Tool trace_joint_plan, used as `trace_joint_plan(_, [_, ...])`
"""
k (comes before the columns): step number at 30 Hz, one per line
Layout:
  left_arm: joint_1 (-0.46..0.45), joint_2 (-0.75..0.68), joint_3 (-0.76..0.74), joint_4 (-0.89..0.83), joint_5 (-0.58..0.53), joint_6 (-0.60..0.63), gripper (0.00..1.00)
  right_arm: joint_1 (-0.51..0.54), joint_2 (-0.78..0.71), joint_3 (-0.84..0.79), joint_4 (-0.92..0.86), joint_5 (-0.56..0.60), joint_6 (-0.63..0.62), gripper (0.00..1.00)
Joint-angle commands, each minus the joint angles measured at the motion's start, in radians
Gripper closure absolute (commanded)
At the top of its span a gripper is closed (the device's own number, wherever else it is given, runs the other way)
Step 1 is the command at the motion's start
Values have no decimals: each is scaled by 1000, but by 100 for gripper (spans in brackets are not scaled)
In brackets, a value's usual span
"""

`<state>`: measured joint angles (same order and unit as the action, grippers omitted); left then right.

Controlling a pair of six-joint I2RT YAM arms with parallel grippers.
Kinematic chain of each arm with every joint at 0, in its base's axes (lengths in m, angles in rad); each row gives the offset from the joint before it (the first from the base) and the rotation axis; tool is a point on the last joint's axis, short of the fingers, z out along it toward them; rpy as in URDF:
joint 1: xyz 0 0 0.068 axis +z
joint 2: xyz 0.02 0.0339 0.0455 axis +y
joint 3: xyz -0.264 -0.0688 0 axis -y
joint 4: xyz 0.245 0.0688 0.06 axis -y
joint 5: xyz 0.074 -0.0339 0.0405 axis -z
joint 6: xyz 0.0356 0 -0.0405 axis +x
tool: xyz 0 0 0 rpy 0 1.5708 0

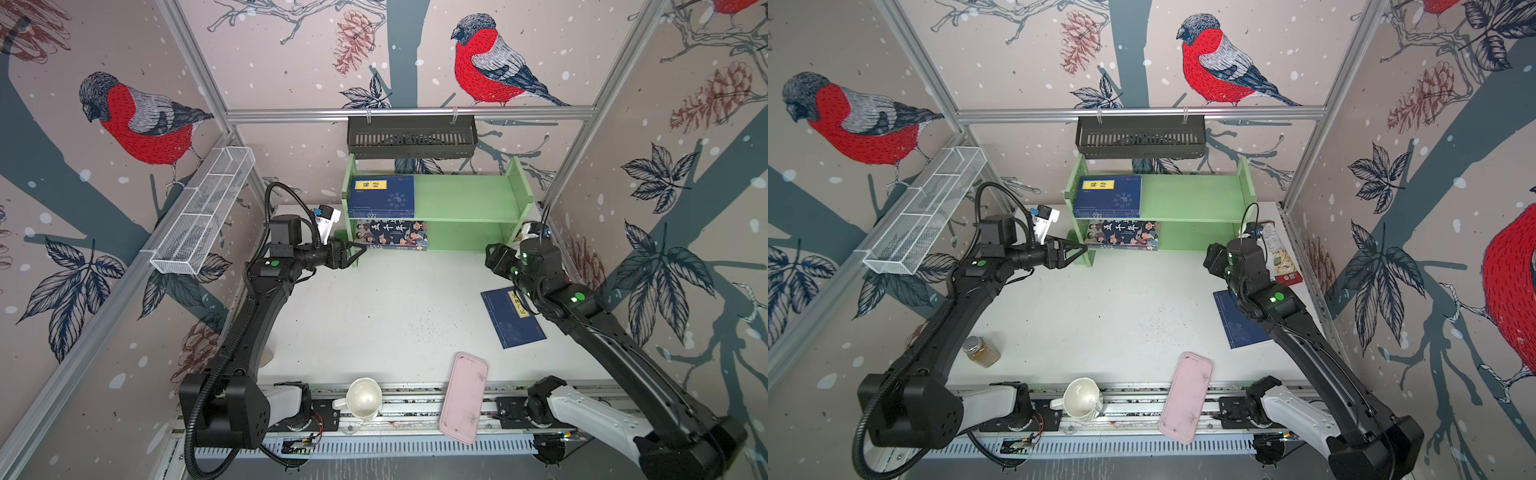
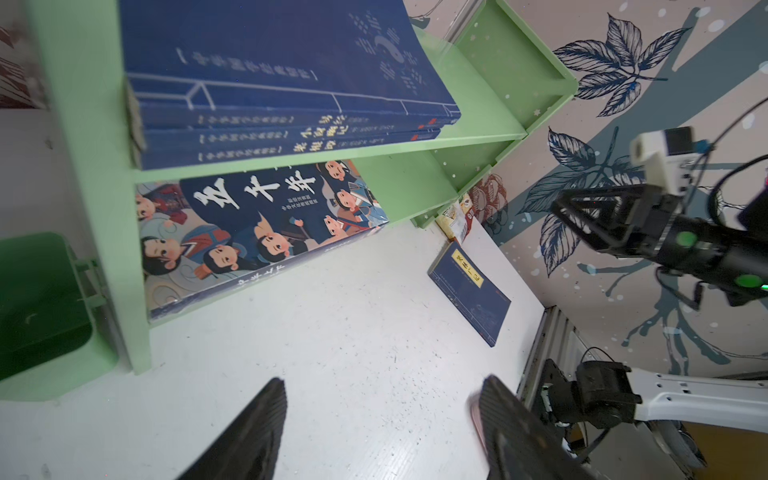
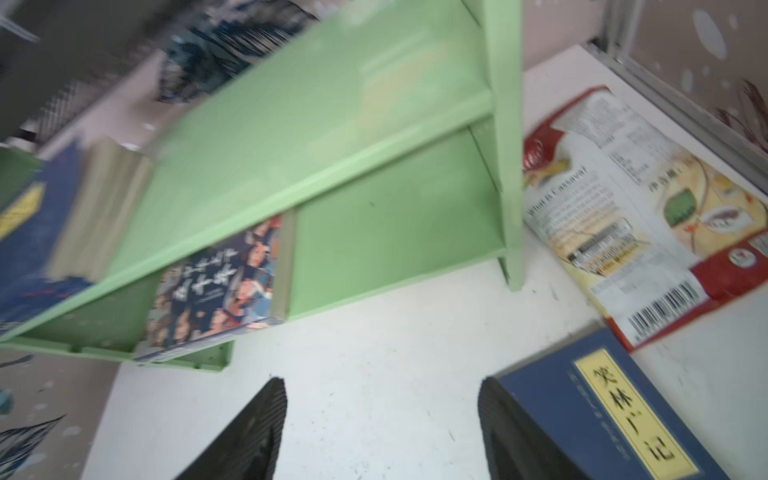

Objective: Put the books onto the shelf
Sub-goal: 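Open both grippers and withdraw them from the book, then move the right gripper down to the dark-blue book on the table while left draws back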

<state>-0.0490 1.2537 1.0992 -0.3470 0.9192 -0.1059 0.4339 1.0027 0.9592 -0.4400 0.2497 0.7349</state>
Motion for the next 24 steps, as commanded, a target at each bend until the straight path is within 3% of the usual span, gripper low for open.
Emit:
trace_joint_plan(1, [-7,-10,-10,-9,85,-26,25,-49,30,-50,-35,-1,71,22])
trace_joint_plan(9, [-42,-26,-28,-4,101,-42,22,-223,-31,-236,71,-53,148,16])
trace_joint_plan(14, [-57,-18,-28,-19,101,-43,21,-376,-3,-290,124,-179,128,13])
trace_joint_plan(24, [-84,-38,-30,-36,136,-48,20,-553,128,-307,135,-244,50,12])
